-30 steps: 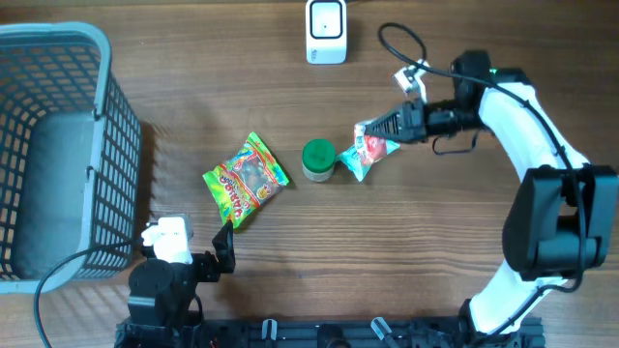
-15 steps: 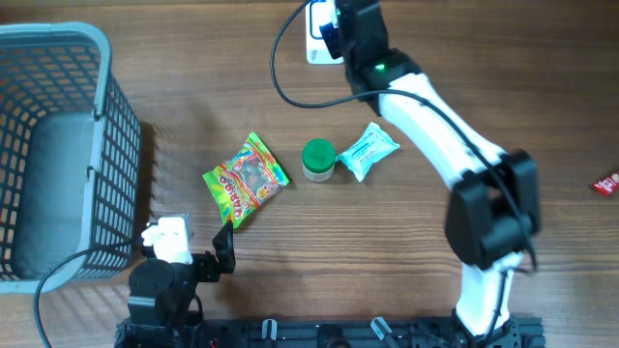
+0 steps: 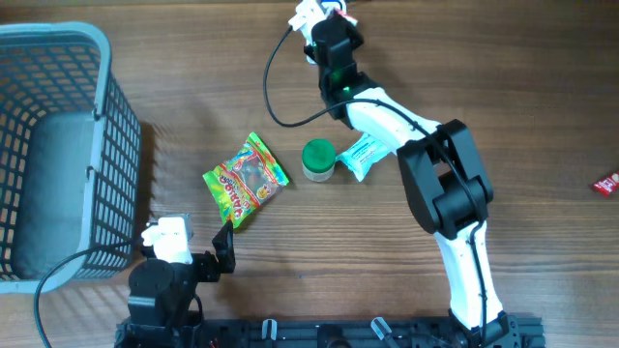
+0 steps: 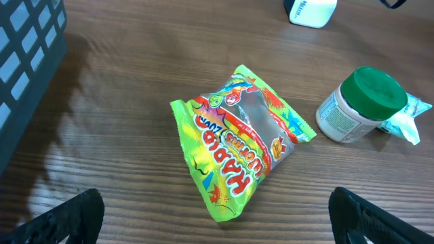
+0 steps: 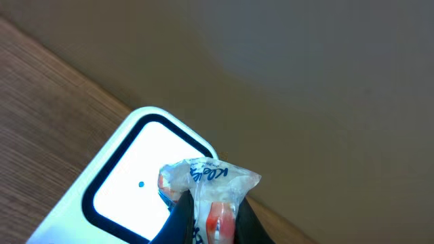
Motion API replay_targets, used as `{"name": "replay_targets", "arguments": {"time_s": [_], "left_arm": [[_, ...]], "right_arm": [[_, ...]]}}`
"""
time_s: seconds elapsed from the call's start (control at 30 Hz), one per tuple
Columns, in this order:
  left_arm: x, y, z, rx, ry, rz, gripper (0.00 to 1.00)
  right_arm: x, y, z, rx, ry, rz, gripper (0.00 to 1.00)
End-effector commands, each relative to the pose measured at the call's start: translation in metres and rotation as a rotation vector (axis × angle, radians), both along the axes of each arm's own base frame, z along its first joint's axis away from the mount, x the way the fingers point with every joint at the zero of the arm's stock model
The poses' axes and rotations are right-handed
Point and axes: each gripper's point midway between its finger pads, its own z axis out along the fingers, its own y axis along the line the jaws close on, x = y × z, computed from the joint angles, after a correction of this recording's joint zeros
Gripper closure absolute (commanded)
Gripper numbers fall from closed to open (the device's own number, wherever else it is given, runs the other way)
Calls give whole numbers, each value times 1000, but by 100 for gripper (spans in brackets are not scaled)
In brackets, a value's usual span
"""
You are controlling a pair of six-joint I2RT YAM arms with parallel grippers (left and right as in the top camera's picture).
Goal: Scan the item barcode
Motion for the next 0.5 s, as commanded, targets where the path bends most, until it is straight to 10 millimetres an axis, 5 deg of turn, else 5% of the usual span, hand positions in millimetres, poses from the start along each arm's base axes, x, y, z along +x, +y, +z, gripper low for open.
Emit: {"name": "replay_targets", "arguments": {"time_s": [0.0, 0.17, 0.27, 0.37, 0.47], "left_arm": [[0, -2, 0, -9, -4, -10, 0], [0, -2, 0, -9, -4, -10, 0], [0, -2, 0, -9, -4, -10, 0], [0, -2, 0, -9, -4, -10, 0], [0, -2, 0, -9, -4, -10, 0]], "right_arm": [[3, 0, 13, 1, -39, -39, 96], [-15, -15, 84, 144, -45, -126, 96], [-41, -60, 124, 138, 3, -246, 96], [-78, -142, 157, 206, 46, -479, 96], [-107, -257, 164, 334, 70, -757, 96]]}}
